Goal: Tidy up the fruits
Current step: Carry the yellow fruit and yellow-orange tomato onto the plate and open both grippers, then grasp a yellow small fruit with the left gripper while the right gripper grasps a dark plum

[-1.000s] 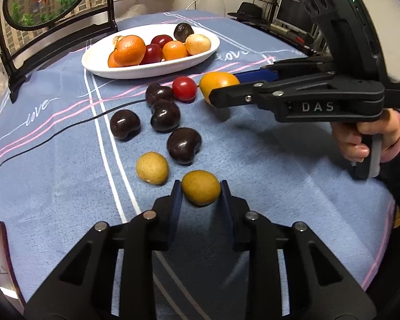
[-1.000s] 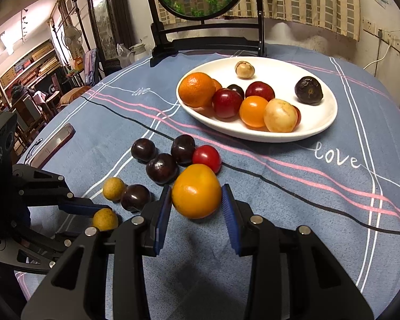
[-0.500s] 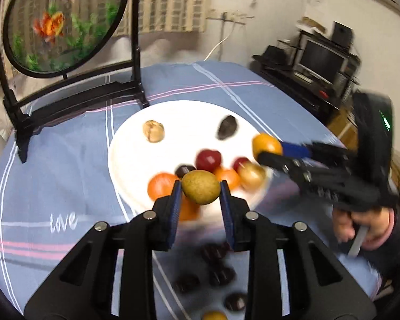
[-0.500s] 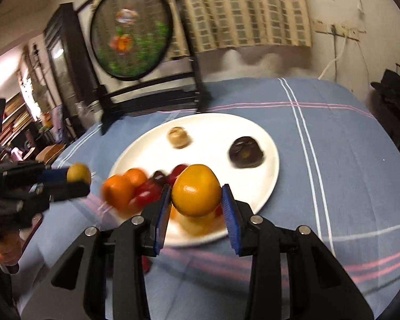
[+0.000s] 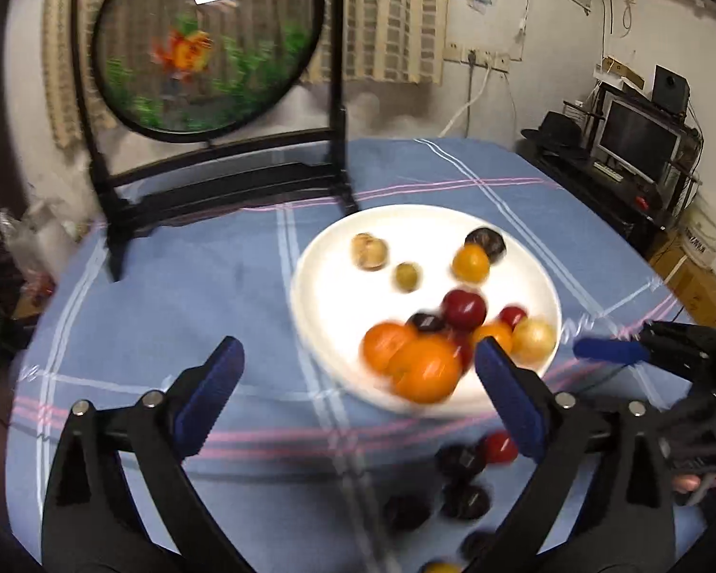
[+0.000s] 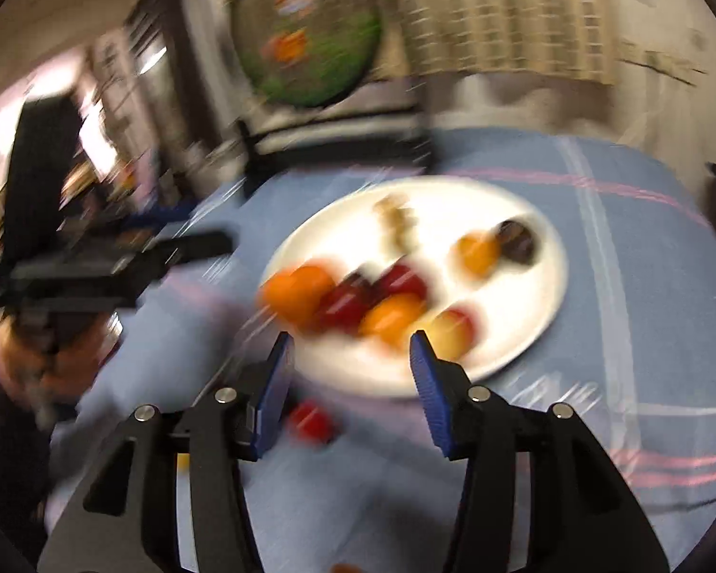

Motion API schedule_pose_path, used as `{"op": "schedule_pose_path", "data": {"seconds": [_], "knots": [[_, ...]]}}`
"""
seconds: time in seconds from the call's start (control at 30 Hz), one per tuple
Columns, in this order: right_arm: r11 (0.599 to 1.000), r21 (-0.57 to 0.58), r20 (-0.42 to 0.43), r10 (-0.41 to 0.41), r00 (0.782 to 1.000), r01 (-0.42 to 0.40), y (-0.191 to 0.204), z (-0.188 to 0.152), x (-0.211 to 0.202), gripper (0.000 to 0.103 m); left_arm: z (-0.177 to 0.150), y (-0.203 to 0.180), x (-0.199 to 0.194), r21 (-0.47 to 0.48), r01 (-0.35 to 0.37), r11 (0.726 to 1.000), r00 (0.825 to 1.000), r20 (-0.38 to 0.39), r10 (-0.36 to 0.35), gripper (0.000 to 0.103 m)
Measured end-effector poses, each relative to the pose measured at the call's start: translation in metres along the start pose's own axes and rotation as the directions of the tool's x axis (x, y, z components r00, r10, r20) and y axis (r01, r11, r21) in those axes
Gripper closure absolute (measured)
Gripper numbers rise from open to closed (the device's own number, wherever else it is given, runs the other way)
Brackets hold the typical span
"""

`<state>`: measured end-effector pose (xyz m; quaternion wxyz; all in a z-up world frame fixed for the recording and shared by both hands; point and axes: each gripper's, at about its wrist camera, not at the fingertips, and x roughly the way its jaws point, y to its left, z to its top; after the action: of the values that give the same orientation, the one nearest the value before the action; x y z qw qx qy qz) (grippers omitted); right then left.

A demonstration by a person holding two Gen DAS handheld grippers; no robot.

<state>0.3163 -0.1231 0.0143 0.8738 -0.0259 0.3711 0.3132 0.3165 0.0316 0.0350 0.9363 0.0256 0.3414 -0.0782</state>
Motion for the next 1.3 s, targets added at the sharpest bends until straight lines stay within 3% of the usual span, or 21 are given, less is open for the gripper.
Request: {"op": "schedule_pose_path", "data": {"seconds": [0.13, 0.33, 0.57, 0.9, 1.3], "knots": [[0.994, -0.066, -0.093, 0.085, 0.992, -0.092, 0.036, -0.031, 0.01, 0.052, -0.04, 0.016, -0.011, -0.033, -0.07, 0.997, 0.997, -0.013, 0.07, 0.002], [0.991, -0.092, -0.137, 0.081, 0.987, -0.094, 0.052, -0.046, 0.019, 0.052, -0.074, 0.049, -0.006, -0.178, -0.096, 0.979, 0.991, -0.112, 0.076, 0.002], [0.987, -0.141, -0.175, 0.049, 0.983, -0.074, 0.063, -0.053, 0.03, 0.052, -0.078, 0.055, -0.006, -0.206, -0.127, 0.97, 0.986, -0.131, 0.101, 0.002], [0.977, -0.211, -0.167, -0.023, 0.986, -0.013, 0.073, -0.057, 0.04, 0.055, -0.075, 0.056, -0.012, -0.214, -0.126, 0.969, 0.987, -0.126, 0.1, 0.002], [0.965, -0.257, -0.161, -0.089, 0.983, 0.045, 0.084, -0.057, 0.05, 0.071, -0.076, 0.056, -0.009, -0.206, -0.148, 0.967, 0.983, -0.14, 0.12, 0.002]]}}
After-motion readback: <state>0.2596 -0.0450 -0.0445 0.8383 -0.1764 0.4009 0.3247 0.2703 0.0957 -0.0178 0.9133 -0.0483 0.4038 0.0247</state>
